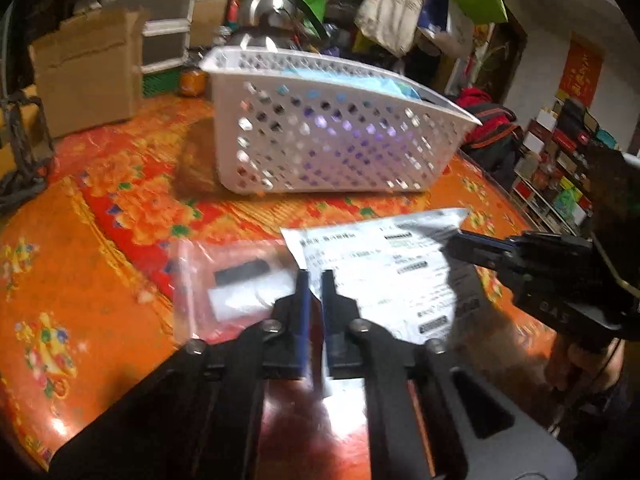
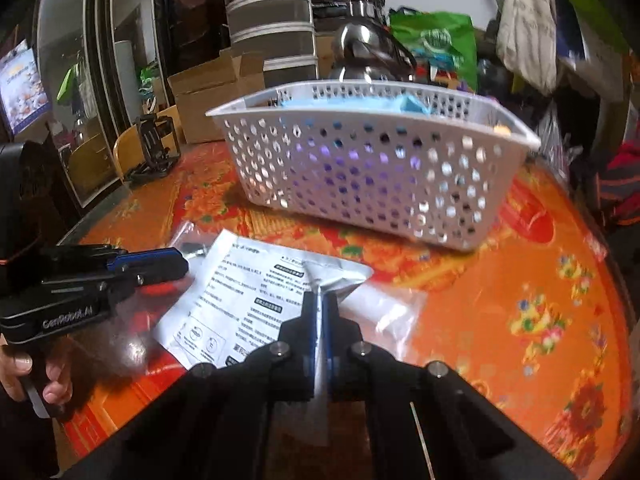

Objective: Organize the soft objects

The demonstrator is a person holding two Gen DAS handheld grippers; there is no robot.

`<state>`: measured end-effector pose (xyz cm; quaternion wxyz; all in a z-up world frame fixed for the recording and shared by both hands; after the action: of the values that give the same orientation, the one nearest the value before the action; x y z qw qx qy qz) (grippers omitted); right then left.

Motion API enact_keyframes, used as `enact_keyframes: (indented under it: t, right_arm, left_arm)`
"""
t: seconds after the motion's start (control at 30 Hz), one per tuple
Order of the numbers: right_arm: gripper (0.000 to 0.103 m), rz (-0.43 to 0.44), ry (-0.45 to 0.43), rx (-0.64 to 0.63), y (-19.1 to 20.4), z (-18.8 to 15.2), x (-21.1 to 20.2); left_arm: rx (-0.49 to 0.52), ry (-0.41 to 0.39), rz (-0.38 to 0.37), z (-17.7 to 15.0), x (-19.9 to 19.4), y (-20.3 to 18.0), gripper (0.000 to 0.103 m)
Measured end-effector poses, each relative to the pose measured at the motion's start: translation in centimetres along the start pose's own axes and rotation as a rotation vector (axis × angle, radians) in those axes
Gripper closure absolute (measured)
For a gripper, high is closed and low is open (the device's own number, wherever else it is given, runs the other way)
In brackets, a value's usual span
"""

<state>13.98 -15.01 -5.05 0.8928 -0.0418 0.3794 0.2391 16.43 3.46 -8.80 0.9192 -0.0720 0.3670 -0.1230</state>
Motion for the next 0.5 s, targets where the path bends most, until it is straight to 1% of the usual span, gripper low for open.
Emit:
enact_keyframes:
  t: [0.03,0.07,0.1,0.17,0.2,0.23,0.3,0.4,0.43,0.5]
  right_arm:
    - [0.099,0.002,0.020,0.008,-0.3,-0.3,0.2]
    - [0.099,0.005,0.022,0.019,-0.5,-0.5,0.2]
    - [0.097,0.002,0.030,0.029,-0.8,-0.8,0.2]
    - [0.095,0.006,0.038,0.051,-1.3,-1.3,0.0]
    - [0.091,0.016,0.040,0.065,-1.5,-1.6,-0.2]
    - [0.084,0.025,0.049,0.075,-1.7,-1.9,-0.3]
    - [0.072,0.037,0.059,0.094,-1.9,-2.6,-0.5]
    - [0.071,0.076,0.081,0.112,-1.7,-3.2,-0.4]
    - [0.071,0.087,0.087,0.112,-1.5,-3.3,-0.4]
    - [0.071,0.087,0.099,0.096,-1.0,-3.2,-0.1]
  left_arm:
    - [0.002,0.023,-0.014,-0.2,0.3,-0.1,0.071]
    - [0.004,0.032,-0.015,-0.4,0.4,-0.3,0.054]
    - [0.009,0.036,-0.013,-0.6,0.5,-0.4,0.046]
    - [0.024,0.039,0.002,-1.0,0.7,-0.8,0.046]
    - [0.028,0.042,0.004,-1.0,0.8,-0.9,0.046]
    - [0.030,0.048,0.003,-1.1,0.9,-0.9,0.046]
    - [0.033,0.072,-0.009,-1.3,1.3,-1.1,0.046]
    - [0.052,0.091,-0.007,-1.7,1.7,-1.4,0.046]
    - [0.059,0.098,-0.017,-1.8,1.8,-1.6,0.046]
    - [0.063,0.110,-0.025,-1.9,2.1,-1.9,0.046]
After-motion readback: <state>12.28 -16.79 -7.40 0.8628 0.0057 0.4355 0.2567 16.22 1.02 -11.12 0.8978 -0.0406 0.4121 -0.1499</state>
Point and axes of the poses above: each gripper's, at about its wrist camera, not at the fingertips, and x roughly the way its jaws point, y to its left, z to its top, the point moved 1 cm from there along x, roughly the way its jaws point, and after that the axes turned 1 degree about z, right-handed, at the moved point
